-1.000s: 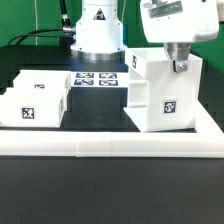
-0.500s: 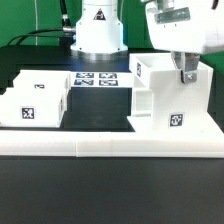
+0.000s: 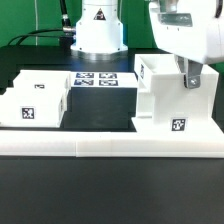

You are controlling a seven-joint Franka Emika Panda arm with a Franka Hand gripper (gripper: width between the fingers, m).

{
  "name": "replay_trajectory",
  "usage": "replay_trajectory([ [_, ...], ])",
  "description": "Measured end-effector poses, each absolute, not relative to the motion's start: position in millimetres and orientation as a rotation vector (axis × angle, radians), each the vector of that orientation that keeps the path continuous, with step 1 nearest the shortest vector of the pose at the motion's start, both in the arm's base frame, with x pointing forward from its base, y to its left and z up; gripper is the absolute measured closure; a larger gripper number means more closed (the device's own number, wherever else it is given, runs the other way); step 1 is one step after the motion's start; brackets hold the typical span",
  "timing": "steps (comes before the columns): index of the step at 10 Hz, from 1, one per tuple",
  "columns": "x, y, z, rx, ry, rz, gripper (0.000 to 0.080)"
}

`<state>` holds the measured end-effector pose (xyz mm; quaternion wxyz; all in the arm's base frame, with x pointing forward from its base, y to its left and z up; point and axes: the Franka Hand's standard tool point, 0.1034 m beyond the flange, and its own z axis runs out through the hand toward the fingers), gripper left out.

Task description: Assemble drawer

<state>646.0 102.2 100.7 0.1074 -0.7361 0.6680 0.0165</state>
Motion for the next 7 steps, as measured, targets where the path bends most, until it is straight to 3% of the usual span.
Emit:
replay_trajectory([
  [1,645.9,102.6,100.6,-2.17,1.963,0.049,0.0715],
  [3,646.0,103.1,100.6,-2.174,1.958,0.048,0.0345],
  [4,646.7,103.2,101.3,-2.175,1.954,0.044,0.0345],
  [5,647.1,103.6,101.8,-2.177,1.95,0.042,0.0193],
  [7,647.3,103.9,102.1,-2.183,1.942,0.04,0.0156],
])
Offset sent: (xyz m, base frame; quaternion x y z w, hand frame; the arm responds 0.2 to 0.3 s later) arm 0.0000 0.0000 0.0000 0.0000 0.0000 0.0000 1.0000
